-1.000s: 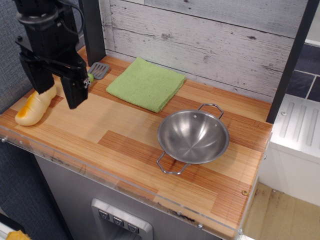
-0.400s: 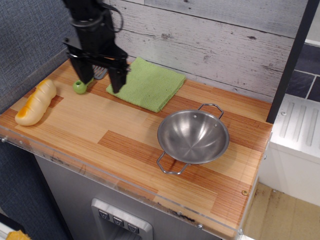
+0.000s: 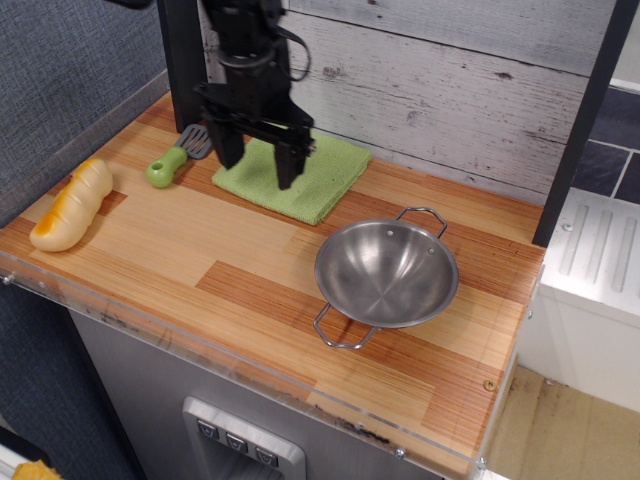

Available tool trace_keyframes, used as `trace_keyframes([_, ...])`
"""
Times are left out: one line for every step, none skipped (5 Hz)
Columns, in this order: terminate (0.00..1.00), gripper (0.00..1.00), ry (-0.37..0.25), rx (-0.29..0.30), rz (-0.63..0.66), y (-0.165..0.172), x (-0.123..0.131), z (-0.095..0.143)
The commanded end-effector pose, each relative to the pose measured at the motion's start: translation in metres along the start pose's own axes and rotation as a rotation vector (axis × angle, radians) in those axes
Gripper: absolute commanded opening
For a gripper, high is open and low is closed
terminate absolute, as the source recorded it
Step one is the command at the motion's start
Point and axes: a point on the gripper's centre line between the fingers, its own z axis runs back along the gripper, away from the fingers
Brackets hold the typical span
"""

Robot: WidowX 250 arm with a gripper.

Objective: PICK UP THE GREEN TOWEL AND PUT ANOTHER SIDE OF THE TABLE

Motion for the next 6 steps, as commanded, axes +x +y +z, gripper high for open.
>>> trace_keyframes([0.00, 1.00, -0.046, -0.002, -0.003, -0.004, 0.037, 0.006])
trace_keyframes([0.00, 1.00, -0.040, -0.009, 0.004, -0.003, 0.044, 0.005])
trace_keyframes([0.00, 1.00, -0.006, -0.014, 0.013, -0.001, 0.043, -0.007])
trace_keyframes([0.00, 1.00, 0.038, 0.014, 0.001, 0.003, 0.032, -0.023])
trace_keyframes([0.00, 1.00, 0.100, 0.066, -0.024, 0.007, 0.012, -0.050])
trace_keyframes([0.00, 1.00, 0.128, 0.046, -0.023, 0.006, 0.006, -0.058])
